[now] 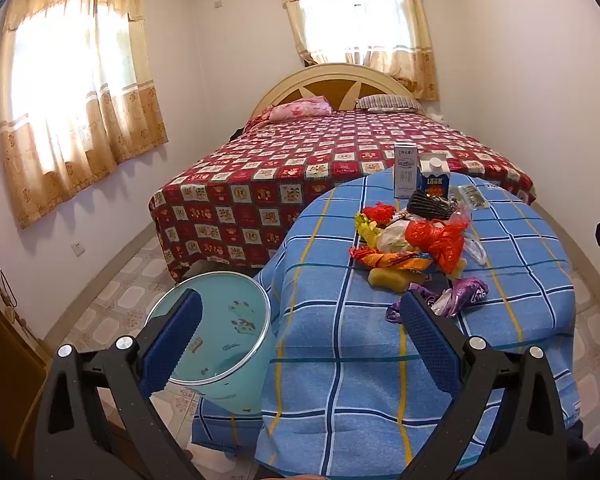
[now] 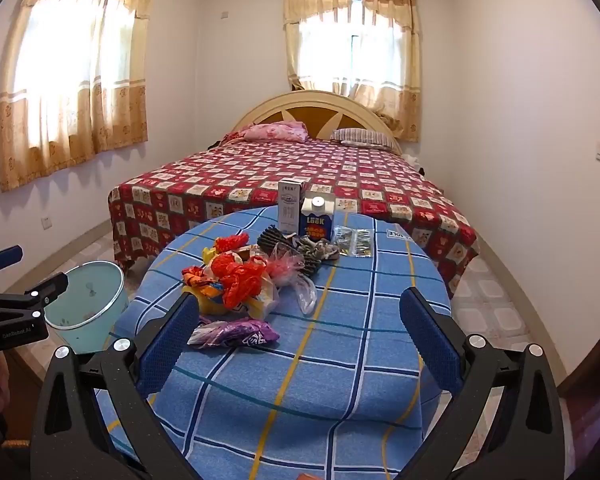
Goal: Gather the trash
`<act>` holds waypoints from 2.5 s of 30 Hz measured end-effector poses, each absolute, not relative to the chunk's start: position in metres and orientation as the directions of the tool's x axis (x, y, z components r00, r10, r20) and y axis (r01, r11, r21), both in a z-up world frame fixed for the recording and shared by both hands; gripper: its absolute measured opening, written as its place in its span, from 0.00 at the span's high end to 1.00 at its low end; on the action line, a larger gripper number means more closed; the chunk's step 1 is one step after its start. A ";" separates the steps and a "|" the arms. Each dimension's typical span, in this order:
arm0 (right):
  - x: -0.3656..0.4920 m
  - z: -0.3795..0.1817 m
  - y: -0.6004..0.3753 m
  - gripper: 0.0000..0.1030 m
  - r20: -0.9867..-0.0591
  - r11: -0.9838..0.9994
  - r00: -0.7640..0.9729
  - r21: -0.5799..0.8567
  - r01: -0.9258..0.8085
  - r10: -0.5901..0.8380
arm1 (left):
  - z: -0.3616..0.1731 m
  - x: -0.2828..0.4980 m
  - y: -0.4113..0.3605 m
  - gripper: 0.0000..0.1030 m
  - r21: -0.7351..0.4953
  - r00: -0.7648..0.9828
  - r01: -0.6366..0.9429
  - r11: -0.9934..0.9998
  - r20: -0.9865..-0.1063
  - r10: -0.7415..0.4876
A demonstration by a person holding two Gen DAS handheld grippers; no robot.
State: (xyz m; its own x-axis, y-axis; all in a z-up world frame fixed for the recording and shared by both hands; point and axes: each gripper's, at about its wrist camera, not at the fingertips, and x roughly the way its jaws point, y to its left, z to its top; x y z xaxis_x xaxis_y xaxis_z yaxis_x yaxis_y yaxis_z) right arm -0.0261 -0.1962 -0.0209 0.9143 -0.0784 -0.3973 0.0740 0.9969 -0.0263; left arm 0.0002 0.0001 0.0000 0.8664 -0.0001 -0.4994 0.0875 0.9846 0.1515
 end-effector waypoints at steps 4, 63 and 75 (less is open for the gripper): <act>-0.027 -0.021 -0.194 0.05 -0.399 0.997 0.914 -0.026 0.075 -0.079 | 0.000 0.001 0.000 0.06 0.155 0.868 0.085 0.984 -0.496 0.003; -0.020 -0.037 -0.195 0.05 -0.434 0.998 0.899 -0.021 0.064 -0.067 | 0.005 0.004 0.013 0.06 0.159 0.877 0.069 0.985 -0.481 0.016; -0.019 -0.037 -0.196 0.05 -0.434 0.998 0.898 -0.020 0.064 -0.067 | 0.005 0.004 0.012 0.06 0.160 0.877 0.070 0.985 -0.481 0.016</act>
